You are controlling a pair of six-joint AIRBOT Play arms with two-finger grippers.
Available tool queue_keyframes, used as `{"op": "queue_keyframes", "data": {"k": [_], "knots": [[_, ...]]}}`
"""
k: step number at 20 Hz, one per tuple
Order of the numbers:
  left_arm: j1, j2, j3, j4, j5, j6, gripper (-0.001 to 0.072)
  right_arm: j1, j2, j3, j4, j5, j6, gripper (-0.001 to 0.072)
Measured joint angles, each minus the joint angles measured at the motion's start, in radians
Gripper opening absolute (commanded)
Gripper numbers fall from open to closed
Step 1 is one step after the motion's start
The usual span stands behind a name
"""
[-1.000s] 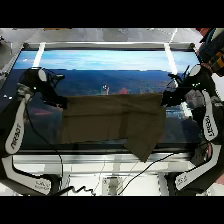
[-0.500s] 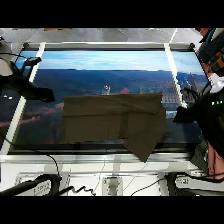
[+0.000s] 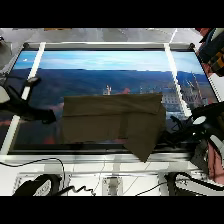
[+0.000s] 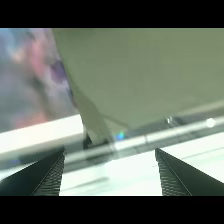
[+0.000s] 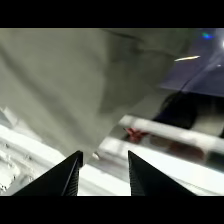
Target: Fold the clothes and pants, and hang the long-sleeved shirts on hangers.
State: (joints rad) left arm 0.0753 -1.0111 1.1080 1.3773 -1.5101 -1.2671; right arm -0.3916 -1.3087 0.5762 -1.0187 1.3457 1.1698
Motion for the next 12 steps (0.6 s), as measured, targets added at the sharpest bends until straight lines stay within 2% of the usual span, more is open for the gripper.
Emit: {"op": "queue_keyframes", "data": {"k": [2, 3, 4, 5, 6, 7, 12], "knots": [[0.0, 0.029, -0.091, -0.001, 0.035, 0.002, 0.0597, 0.0, 0.002, -0.055, 0.046, -0.042, -0.014, 0.0329], [0.0, 0.039, -0.133, -0.001, 0.058, 0.003, 0.0553, 0.0, 0.003, -0.076, 0.069, -0.06, -0.031, 0.0244], [0.0, 0.047, -0.171, 0.001, 0.079, 0.002, 0.0406, 0.0, 0.003, -0.091, 0.087, -0.079, -0.051, 0.0135], [0.0, 0.052, -0.204, 0.002, 0.1, -0.006, 0.0343, 0.0, 0.003, -0.104, 0.101, -0.1, -0.08, 0.0122], [0.0, 0.056, -0.237, 0.004, 0.119, -0.013, 0.0345, 0.0, 0.003, -0.113, 0.119, -0.111, -0.107, 0.0114], [0.0, 0.059, -0.265, 0.005, 0.136, -0.022, 0.0345, 0.0, 0.003, -0.119, 0.137, -0.123, -0.133, 0.0015], [0.004, 0.064, -0.366, 0.021, 0.213, -0.065, 0.0343, 0.0, 0.003, -0.132, 0.193, -0.151, -0.2, 0.0015]]}}
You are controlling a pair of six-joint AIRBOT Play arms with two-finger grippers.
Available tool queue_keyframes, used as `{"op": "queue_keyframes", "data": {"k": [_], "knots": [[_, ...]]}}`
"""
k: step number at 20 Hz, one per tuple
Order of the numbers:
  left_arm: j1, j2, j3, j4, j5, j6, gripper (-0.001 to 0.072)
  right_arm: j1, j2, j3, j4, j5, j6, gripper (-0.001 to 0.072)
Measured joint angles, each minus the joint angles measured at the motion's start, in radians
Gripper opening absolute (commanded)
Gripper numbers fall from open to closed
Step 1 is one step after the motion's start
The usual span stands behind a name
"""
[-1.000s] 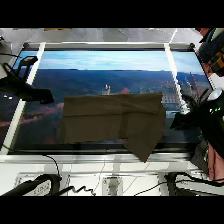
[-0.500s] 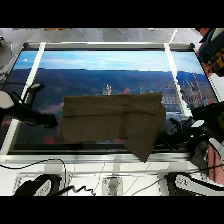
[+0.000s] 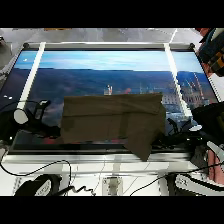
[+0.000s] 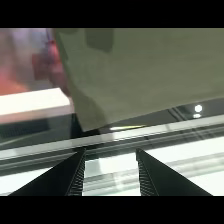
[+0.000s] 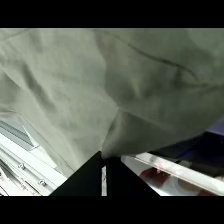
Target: Fold the clothes and pants, and hang the long-sleeved shirts on hangers.
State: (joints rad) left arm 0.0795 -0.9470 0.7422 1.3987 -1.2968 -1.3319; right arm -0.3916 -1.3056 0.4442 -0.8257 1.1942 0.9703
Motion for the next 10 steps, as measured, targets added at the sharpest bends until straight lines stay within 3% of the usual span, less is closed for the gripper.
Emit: {"op": "queue_keyframes", "data": {"k": [2, 4, 6, 7, 8, 9, 10], "knots": [[0.021, 0.001, -0.018, 0.03, 0.016, -0.016, 0.034, 0.0, 0.0, -0.001, 0.017, -0.003, -0.011, 0.0015], [0.069, 0.001, -0.036, 0.047, 0.04, -0.028, 0.0171, 0.0, 0.0, -0.002, 0.037, -0.009, -0.016, 0.0015], [0.139, 0.001, -0.064, 0.029, 0.074, -0.031, 0.0149, 0.0, 0.0, -0.002, 0.055, -0.01, -0.018, 0.0015], [0.173, 0.001, -0.082, 0.003, 0.095, -0.034, 0.0203, 0.0, 0.0, -0.002, 0.064, -0.004, -0.02, 0.0015], [0.205, 0.001, -0.104, -0.034, 0.117, -0.033, 0.0415, 0.0, 0.0, -0.002, 0.073, 0.004, -0.021, 0.0015], [0.229, 0.0, -0.126, -0.065, 0.134, -0.029, 0.0479, 0.0, 0.0, -0.002, 0.078, 0.006, -0.021, 0.0015], [0.248, 0.0, -0.15, -0.094, 0.149, -0.025, 0.0479, 0.0, 0.0, -0.002, 0.083, 0.009, -0.021, 0.0015]]}}
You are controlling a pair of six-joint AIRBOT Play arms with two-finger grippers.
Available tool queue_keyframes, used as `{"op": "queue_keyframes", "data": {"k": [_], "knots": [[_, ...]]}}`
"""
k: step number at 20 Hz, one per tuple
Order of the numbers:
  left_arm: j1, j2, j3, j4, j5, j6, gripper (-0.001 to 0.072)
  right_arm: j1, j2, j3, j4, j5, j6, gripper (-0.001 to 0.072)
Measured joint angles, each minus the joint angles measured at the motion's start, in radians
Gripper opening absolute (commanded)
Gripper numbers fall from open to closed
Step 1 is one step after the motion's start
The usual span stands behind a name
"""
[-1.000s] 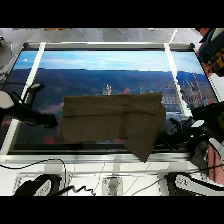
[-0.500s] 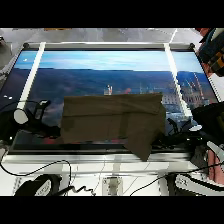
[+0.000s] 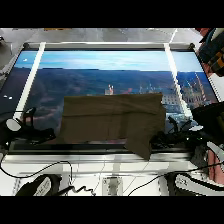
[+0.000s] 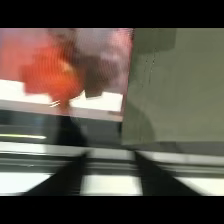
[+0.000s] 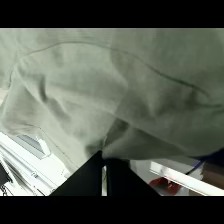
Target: Fold the clothes and pants, and hang the long-sleeved shirts on hangers.
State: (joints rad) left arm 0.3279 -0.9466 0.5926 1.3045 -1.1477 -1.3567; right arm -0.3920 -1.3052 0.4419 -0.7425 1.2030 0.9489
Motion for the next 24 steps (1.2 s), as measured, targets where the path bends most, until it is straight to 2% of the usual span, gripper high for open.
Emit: {"op": "queue_keyframes", "data": {"k": [3, 7, 8, 9, 10, 13, 17, 19, 24], "knots": [[0.029, -0.003, -0.062, -0.065, 0.03, 0.026, 0.0458, 0.0, 0.0, 0.0, 0.008, 0.005, -0.001, 0.0015], [0.042, -0.052, -0.122, -0.182, 0.051, 0.109, 0.0458, 0.0, 0.0, 0.0, 0.012, 0.007, -0.002, 0.0015], [0.043, -0.072, -0.13, -0.213, 0.061, 0.129, 0.0429, 0.0, 0.0, 0.0, 0.012, 0.008, -0.002, 0.0014], [0.045, -0.093, -0.134, -0.241, 0.074, 0.14, 0.0299, 0.0, 0.0, 0.0, 0.013, 0.008, -0.002, 0.0015], [0.045, -0.114, -0.138, -0.262, 0.083, 0.154, 0.0217, 0.0, 0.0, 0.0, 0.013, 0.009, -0.002, 0.0015], [0.046, -0.159, -0.144, -0.298, 0.106, 0.188, 0.0023, 0.0, 0.002, 0.002, 0.014, 0.012, -0.002, 0.0015], [0.046, -0.175, -0.116, -0.302, 0.109, 0.235, 0.0021, 0.0, 0.026, 0.015, 0.026, 0.064, -0.015, 0.0015], [0.047, -0.157, -0.088, -0.296, 0.066, 0.262, 0.0021, 0.0, 0.073, 0.018, 0.027, 0.097, -0.018, 0.0015], [0.049, -0.011, -0.058, -0.292, -0.01, 0.286, 0.0021, 0.0, 0.3, 0.02, 0.036, 0.138, 0.055, 0.0014]]}}
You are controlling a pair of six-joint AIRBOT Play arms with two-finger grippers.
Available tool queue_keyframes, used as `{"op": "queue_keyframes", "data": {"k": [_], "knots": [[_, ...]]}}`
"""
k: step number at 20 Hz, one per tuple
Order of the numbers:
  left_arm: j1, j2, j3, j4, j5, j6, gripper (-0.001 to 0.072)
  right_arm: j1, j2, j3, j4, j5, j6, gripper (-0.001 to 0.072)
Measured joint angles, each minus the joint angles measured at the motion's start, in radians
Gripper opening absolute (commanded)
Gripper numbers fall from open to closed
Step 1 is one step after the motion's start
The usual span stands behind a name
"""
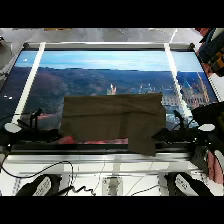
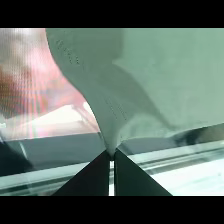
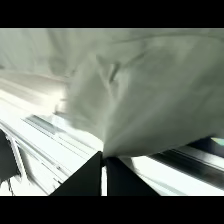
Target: Fold the clothes and pants, and hang the long-sleeved shirts on hangers.
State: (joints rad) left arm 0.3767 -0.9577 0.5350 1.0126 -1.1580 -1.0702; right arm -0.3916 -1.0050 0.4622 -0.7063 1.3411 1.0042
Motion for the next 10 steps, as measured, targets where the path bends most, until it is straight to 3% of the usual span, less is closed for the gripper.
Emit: {"op": "queue_keyframes", "data": {"k": [5, 10], "knots": [[-0.013, 0.141, 0.006, -0.107, 0.056, -0.006, 0.0019, 0.002, 0.187, 0.0, 0.146, -0.048, 0.096, 0.0013], [-0.087, 0.113, 0.01, -0.263, 0.351, -0.075, 0.0019, 0.116, 0.177, 0.014, 0.332, -0.39, 0.136, 0.0013]]}}
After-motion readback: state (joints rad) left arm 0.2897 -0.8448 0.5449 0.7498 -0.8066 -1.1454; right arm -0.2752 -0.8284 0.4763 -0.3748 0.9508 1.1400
